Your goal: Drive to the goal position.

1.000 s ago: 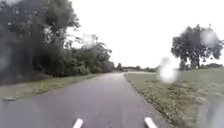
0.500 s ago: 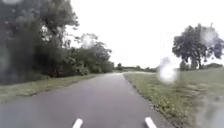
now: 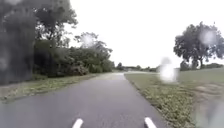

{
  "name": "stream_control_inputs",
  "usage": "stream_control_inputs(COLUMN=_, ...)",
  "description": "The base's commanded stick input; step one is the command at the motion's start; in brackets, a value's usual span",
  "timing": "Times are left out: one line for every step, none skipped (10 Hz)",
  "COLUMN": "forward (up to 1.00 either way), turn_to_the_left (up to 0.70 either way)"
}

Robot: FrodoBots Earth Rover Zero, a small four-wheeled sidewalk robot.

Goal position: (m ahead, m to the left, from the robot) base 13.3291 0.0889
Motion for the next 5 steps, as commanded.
stream_control_inputs(forward=0.85, turn_to_the_left=0.00)
stream_control_inputs(forward=0.85, turn_to_the_left=0.00)
stream_control_inputs(forward=0.85, turn_to_the_left=0.00)
stream_control_inputs(forward=0.85, turn_to_the_left=0.00)
stream_control_inputs(forward=0.85, turn_to_the_left=0.00)
